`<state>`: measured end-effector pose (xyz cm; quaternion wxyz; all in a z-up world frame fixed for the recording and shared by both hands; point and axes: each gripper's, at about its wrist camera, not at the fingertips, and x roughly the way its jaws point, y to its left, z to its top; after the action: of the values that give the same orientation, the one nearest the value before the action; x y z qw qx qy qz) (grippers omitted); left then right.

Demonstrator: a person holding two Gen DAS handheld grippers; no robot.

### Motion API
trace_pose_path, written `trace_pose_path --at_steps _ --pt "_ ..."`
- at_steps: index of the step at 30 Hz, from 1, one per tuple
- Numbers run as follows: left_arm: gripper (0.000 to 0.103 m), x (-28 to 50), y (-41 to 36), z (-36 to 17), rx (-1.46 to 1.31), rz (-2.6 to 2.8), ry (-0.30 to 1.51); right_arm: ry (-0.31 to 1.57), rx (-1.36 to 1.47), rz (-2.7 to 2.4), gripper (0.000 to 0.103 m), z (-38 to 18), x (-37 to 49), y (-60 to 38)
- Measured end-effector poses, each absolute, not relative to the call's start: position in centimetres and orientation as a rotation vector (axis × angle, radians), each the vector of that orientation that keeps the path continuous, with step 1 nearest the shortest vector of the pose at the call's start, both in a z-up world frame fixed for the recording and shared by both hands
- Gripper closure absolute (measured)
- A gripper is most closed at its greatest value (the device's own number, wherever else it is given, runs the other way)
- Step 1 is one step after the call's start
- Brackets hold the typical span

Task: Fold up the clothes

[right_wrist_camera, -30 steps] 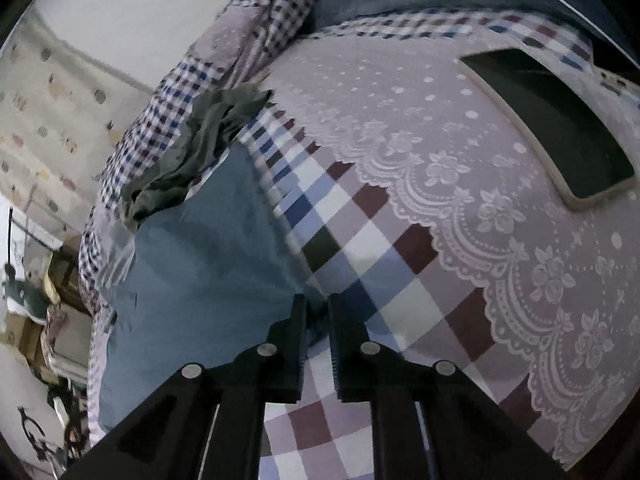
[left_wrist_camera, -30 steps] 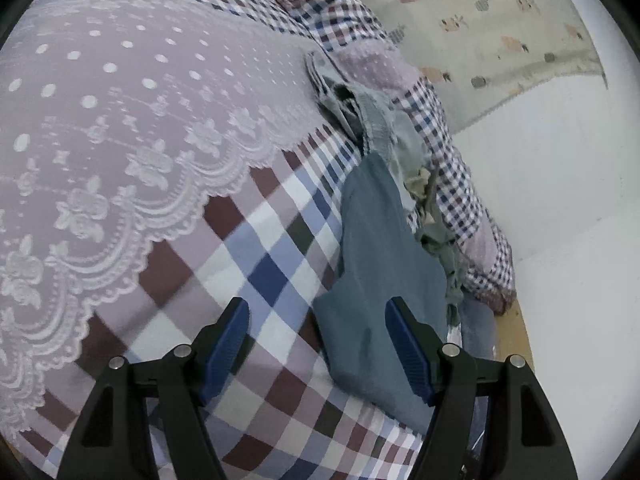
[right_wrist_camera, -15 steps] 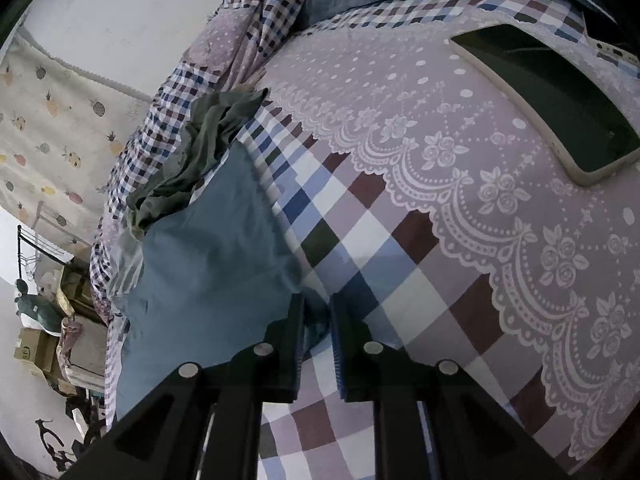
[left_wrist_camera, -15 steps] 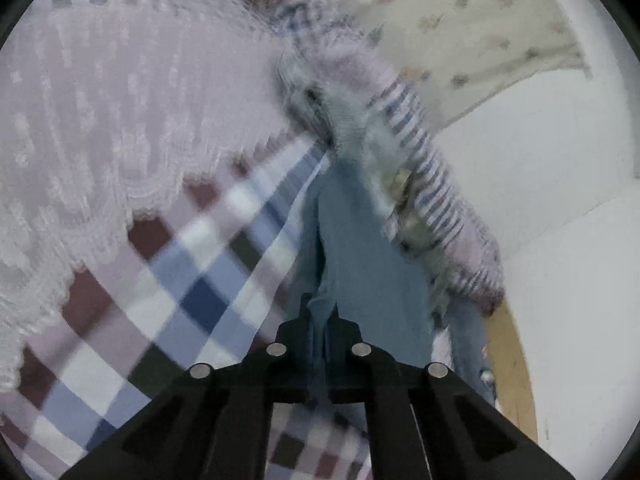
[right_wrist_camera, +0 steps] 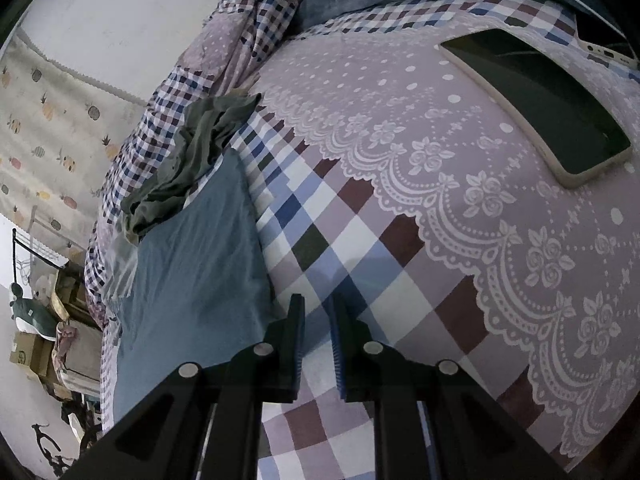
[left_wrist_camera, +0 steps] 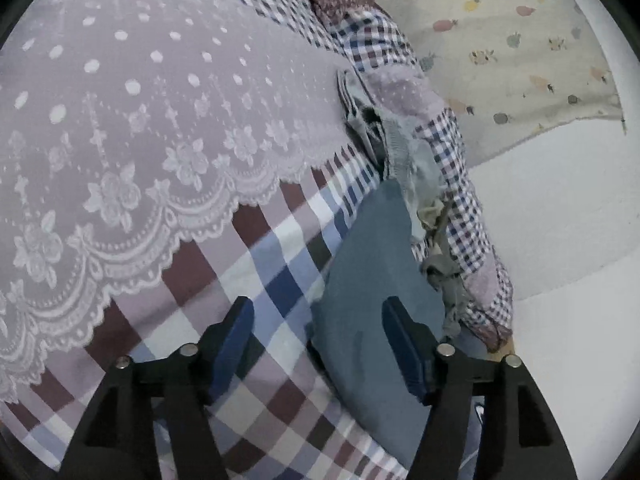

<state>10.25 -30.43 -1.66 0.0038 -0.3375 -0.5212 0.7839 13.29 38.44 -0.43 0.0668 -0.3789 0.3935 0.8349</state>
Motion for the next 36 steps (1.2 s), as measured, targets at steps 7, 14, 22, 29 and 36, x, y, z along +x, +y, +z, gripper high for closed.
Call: trace_pose_path --at_steps 7,14,22,29,36 --pt "0.031 7.9 -27.8 -1.6 -1.106 2.417 -1.517 1.202 -1.130 2.509 0.089 -0.3 13.4 38.2" --pt "0.032 5.9 -26.2 -1.3 -1.083 2.431 -1.433 1.136 -1.110 2.549 0.089 0.7 13.9 37.2" --pt "0.059 5.8 -27.1 -2.7 -1.032 2.332 -1.549 0.634 -1.023 2.863 0.083 6.1 13.3 28.6" --pt "0.059 5.2 -27.1 -2.8 -0.996 2.237 -1.588 -0.188 -0.938 3.285 0.058 7.8 13.6 10.3" --pt "0.085 5.1 -28.2 -3.1 -0.924 2.071 -1.677 -1.010 -0.788 3.405 0.050 4.1 15.5 -4.9"
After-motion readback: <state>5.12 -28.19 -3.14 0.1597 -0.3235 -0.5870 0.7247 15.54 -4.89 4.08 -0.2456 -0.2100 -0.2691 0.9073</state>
